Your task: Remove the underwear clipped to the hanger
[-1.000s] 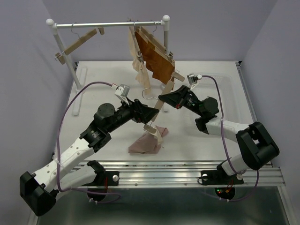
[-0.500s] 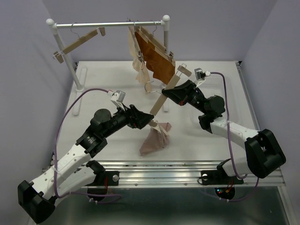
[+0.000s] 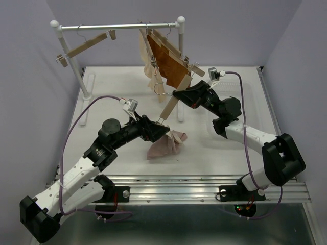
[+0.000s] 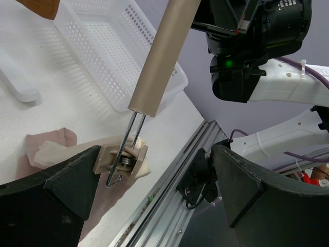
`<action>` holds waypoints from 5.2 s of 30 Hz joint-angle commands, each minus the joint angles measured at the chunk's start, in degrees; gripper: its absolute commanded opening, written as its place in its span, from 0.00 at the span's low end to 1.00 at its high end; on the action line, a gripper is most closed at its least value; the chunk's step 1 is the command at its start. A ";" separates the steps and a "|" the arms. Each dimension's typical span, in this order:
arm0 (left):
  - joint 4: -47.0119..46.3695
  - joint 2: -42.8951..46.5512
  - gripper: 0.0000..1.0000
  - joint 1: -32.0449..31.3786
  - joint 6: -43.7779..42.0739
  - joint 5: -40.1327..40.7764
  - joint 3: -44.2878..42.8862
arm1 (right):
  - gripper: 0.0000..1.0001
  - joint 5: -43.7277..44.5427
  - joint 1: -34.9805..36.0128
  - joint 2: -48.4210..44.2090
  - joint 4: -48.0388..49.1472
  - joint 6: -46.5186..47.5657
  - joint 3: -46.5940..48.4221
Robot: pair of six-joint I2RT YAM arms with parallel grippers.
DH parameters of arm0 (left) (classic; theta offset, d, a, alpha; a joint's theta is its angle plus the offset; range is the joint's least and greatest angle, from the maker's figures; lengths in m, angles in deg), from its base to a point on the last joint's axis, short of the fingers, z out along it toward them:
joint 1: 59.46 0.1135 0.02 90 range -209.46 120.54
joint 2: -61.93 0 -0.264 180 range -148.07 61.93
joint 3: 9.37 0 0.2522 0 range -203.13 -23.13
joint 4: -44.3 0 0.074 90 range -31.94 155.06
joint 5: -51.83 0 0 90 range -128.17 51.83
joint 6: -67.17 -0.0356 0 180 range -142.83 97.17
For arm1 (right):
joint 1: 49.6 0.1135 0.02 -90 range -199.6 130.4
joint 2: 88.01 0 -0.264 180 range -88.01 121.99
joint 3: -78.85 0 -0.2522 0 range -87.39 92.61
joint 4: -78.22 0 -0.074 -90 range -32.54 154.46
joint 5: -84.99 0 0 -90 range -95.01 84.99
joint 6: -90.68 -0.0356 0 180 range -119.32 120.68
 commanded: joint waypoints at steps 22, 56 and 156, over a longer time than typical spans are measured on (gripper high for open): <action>-1.10 -0.40 0.00 0.51 -1.39 1.54 -1.12 | 0.01 0.92 -0.83 2.93 -5.70 1.97 3.93; 43.64 -11.65 0.00 0.34 -20.11 20.00 -34.95 | 0.01 -10.42 -0.83 10.40 8.01 2.68 8.85; 39.60 -7.51 0.00 0.34 -22.84 17.72 -45.07 | 0.01 -9.99 -0.83 -1.72 -10.18 12.17 11.41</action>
